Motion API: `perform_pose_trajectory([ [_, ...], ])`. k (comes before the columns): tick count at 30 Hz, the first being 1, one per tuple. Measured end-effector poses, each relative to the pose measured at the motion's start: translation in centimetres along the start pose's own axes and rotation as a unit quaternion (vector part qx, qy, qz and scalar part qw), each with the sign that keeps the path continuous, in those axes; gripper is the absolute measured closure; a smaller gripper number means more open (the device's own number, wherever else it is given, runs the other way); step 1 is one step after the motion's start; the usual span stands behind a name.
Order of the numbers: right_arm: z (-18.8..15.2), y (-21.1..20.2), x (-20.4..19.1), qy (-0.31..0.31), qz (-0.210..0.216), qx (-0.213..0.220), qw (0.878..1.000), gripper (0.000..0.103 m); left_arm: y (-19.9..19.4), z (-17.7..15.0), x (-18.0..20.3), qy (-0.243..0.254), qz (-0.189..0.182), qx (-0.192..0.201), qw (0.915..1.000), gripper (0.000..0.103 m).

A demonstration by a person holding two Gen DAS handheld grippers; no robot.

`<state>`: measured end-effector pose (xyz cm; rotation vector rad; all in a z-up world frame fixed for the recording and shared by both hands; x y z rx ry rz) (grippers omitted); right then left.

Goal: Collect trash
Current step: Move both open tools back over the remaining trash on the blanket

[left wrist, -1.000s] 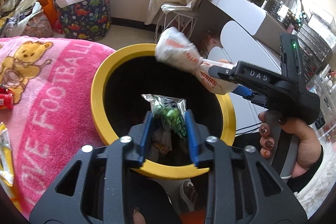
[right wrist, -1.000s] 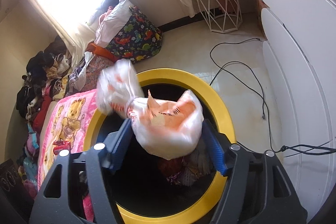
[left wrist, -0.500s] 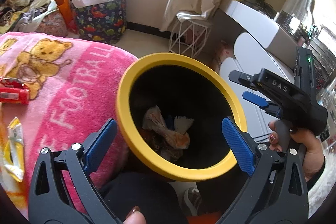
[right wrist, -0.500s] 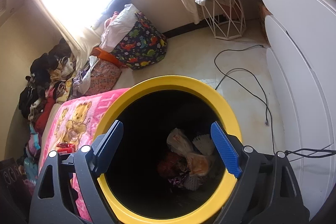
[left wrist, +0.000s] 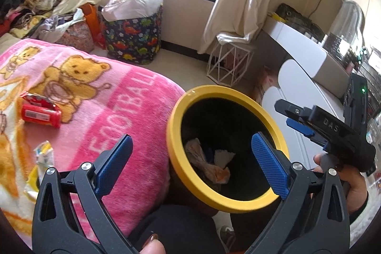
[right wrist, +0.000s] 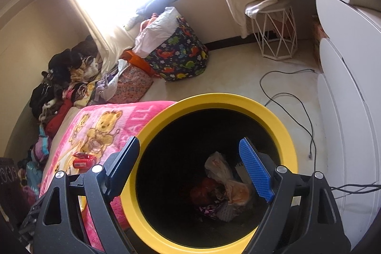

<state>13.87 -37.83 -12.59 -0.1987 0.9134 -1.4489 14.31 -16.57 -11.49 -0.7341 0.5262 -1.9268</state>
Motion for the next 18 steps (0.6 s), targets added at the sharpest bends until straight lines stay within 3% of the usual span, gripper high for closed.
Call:
perform_pose_trajectory([
  [18, -0.2, 0.3, -7.1, -0.081, 0.051, -0.002, 0.995, 0.020, -3.7, 1.9, -5.8, -0.043, 0.041, 0.042, 0.9974, 0.011],
])
Point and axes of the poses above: each gripper's, at about its wrist camera, not at the fingertips, and y roughly the way its jaws point, x to its right, z to its top, the point moved 7 cm from there along y, roughly the way its jaws point, and after that the axes turned 1 degree about -z, right-handed, at the moved point
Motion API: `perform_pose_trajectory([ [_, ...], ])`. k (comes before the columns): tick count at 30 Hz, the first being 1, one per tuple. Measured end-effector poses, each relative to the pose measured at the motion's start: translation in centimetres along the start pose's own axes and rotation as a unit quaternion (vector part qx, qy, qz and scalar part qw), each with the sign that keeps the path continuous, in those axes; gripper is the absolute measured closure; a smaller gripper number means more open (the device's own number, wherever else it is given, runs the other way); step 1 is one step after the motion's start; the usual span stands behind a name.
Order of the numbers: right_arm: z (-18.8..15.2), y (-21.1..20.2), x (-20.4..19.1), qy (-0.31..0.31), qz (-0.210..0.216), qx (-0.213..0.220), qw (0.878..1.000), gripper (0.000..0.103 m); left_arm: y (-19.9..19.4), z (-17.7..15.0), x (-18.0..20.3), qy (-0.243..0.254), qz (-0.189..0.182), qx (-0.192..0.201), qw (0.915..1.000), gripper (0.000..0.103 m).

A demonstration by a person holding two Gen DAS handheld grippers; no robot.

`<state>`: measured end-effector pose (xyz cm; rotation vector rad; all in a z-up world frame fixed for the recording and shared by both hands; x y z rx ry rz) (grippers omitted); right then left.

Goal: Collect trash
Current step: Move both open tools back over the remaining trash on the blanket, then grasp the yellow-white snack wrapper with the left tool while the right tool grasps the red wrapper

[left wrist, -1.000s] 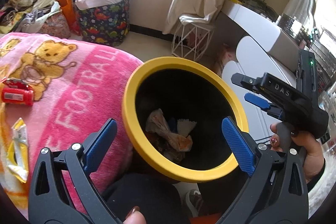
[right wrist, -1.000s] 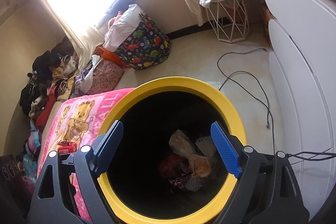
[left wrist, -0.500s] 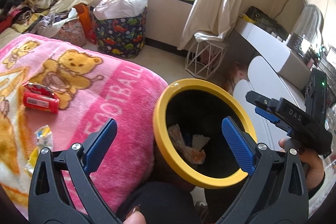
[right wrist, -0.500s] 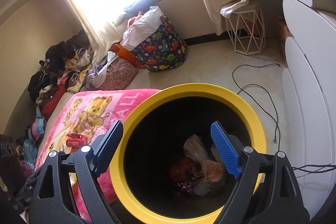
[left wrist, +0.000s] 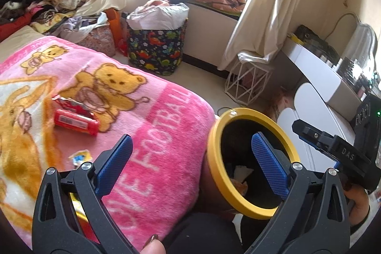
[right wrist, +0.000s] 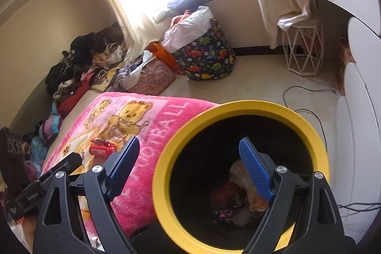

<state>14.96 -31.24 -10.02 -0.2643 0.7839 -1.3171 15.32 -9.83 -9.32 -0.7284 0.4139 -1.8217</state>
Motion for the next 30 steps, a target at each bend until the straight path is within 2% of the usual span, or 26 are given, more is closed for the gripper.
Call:
perform_pose_trajectory([
  [12, 1.5, 3.5, -7.7, -0.073, 0.051, -0.016, 0.996, 0.020, -2.6, 0.7, -7.4, -0.031, 0.053, 0.012, 0.9981, 0.011],
  [21, 0.9, 8.6, -15.1, -0.146, 0.093, -0.059, 0.983, 0.025, -4.0, -1.4, -13.5, -0.069, 0.090, -0.004, 0.9936, 0.011],
  [30, -1.2, 14.6, -21.0, -0.197, 0.114, -0.110, 0.968, 0.032, -3.6, -4.4, -16.2, -0.099, 0.086, -0.035, 0.9907, 0.012],
])
Point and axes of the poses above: each gripper's, at about its wrist camera, not at the fingertips, and y roughly the way its jaws point, x to its right, z to its top, the point moved 7 cm from there along y, roughly the way its jaws point, and after that the axes turned 1 degree about -z, right-handed, at the moved point
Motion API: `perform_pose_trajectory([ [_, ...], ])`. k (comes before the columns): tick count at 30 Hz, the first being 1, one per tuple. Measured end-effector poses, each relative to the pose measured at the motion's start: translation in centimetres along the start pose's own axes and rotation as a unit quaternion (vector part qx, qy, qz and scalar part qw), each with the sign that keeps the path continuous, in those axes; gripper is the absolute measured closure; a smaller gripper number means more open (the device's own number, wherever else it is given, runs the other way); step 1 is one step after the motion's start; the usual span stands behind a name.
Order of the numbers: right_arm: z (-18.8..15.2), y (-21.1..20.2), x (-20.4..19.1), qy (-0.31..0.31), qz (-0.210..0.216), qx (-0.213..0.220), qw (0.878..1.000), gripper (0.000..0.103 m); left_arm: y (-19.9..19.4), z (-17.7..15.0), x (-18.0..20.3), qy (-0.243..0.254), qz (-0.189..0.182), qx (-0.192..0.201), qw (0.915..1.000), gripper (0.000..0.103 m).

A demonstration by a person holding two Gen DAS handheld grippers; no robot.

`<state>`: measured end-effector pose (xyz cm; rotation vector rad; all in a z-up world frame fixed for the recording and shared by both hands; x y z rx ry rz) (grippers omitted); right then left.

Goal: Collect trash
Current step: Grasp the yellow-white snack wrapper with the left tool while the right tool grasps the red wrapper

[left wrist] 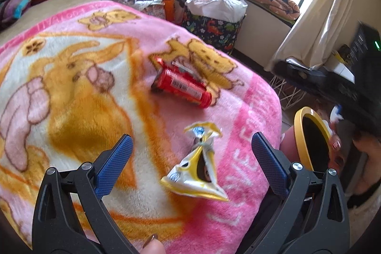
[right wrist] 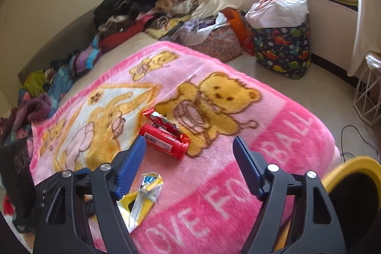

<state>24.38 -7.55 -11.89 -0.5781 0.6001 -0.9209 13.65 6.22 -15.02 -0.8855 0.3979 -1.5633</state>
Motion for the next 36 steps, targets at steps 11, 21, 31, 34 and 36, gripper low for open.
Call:
perform_pose_trajectory([
  [11, 1.3, 10.0, -1.9, -0.033, 0.021, -0.083, 0.996, 0.043, 2.5, -2.5, -0.4, -0.020, -0.026, -0.045, 0.9985, 0.025],
  [21, 0.4, 15.9, -2.9, -0.066, 0.032, -0.142, 0.987, 0.060, 3.9, -4.3, 0.4, -0.025, -0.042, -0.075, 0.9960, 0.031],
  [31, -1.6, 14.2, -2.9, -0.035, 0.067, -0.139, 0.987, 0.089, 4.3, -5.0, 1.0, -0.012, -0.040, -0.085, 0.9955, 0.066],
  [34, -1.3, 12.1, -2.2, -0.022, 0.068, -0.115, 0.991, 0.092, 4.0, -4.9, 1.6, -0.001, -0.046, -0.081, 0.9957, 0.078],
  [36, -0.9, 10.6, -1.7, -0.015, 0.066, -0.097, 0.993, 0.093, 3.6, -4.7, 2.0, 0.007, -0.051, -0.076, 0.9958, 0.082],
])
Point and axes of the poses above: each gripper's, at about its wrist camera, not at the fingertips, and y roughly the way its jaws point, x to its right, z to its top, the point moved 7 cm from there along y, roughly the way its jaws point, and after that the axes turned 1 degree about -z, right-handed, at the moved point
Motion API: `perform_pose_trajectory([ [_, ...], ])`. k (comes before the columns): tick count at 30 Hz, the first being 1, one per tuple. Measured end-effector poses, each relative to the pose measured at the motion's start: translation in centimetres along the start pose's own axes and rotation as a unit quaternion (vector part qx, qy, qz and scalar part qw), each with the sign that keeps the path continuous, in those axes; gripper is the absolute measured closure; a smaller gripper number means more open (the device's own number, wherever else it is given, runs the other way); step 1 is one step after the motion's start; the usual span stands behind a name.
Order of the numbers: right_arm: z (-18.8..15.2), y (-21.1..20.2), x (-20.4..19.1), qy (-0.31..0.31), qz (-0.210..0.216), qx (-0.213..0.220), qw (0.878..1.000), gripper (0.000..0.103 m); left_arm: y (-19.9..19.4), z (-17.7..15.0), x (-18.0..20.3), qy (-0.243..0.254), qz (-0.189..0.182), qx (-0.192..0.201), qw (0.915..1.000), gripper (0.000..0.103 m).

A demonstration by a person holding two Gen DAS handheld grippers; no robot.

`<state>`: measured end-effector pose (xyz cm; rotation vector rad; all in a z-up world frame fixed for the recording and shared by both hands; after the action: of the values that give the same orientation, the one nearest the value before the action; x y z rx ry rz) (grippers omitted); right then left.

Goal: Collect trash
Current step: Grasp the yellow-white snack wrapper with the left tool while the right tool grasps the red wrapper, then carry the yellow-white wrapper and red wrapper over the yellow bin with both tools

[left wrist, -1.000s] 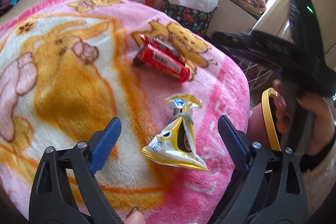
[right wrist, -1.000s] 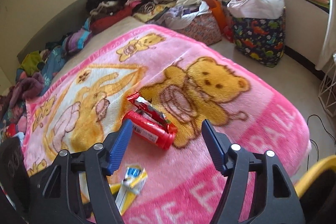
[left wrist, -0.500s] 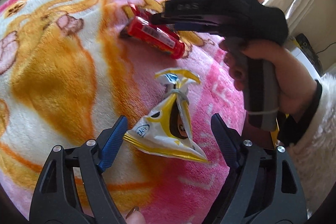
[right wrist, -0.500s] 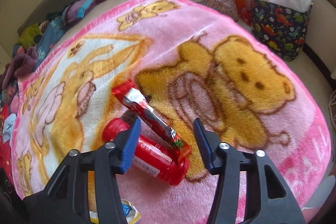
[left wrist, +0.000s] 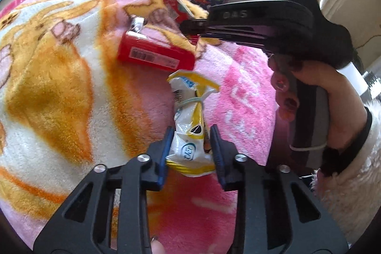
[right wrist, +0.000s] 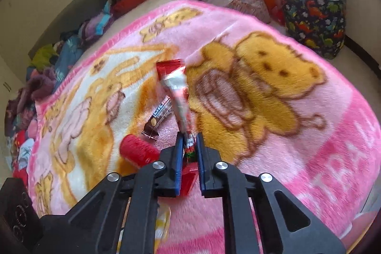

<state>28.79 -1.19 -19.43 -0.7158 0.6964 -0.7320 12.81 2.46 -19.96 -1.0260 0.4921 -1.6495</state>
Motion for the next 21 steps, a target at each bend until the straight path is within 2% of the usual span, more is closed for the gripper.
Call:
perform_pose_trajectory([
  [8, -0.5, -6.5, 1.6, 0.026, 0.000, 0.060, 0.998, 0.093, -1.1, 1.0, 2.4, 0.030, -0.015, 0.020, 0.9992, 0.084],
  [21, -3.6, -15.0, 4.4, 0.073, -0.010, 0.121, 0.990, 0.093, -2.6, 2.3, 7.5, 0.072, -0.032, 0.048, 0.9957, 0.084],
])
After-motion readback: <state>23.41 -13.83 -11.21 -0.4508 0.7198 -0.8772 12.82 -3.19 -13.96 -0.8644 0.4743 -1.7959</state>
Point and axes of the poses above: each gripper's, at about its wrist camera, not at the fingertips, and y roughly the way its jaws point, x to its right, z to its top, the point moved 7 cm from there along y, roughly the way its jaws point, and after that the axes turned 1 degree about -z, right-handed, at the moved point
